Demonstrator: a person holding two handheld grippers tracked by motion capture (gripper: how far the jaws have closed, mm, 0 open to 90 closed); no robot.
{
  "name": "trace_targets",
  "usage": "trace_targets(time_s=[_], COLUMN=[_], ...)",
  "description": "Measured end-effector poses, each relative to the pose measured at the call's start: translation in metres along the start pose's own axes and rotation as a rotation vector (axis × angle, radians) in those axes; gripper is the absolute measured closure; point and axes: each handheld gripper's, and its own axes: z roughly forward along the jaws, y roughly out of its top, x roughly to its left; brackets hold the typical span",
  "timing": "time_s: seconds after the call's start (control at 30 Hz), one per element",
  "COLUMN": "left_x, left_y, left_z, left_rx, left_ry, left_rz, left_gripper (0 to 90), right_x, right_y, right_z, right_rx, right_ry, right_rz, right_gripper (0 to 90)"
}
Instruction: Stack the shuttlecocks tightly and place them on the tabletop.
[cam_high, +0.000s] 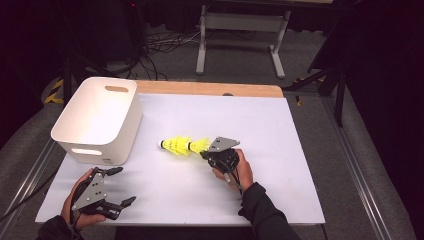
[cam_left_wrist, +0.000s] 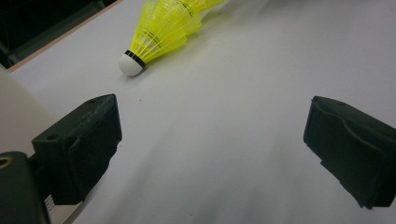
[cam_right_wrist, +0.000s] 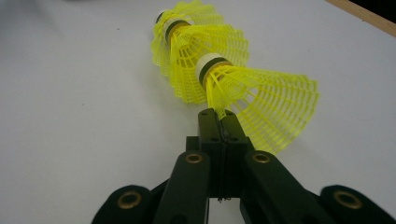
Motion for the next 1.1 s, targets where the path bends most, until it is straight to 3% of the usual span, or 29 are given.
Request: trace_targets(time_s=[0.53, 1.1], left_x=[0.000, -0.001], left_y=[0.000, 0.000], left_z=[0.000, 0.000], left_rx=[-0.007, -0.002], left_ry=[-0.005, -0.008], left_rz=[-0.004, 0.004], left_gripper=[5.0, 5.0], right_x=[0.005, 0.011], right_y=[0.010, 0.015], right_z=[0.018, 0.025], right_rx=[0.022, 0.007], right_ry=[0.003, 0.018], right_rz=[-0.018, -0.019], right_gripper=[90.0, 90.0])
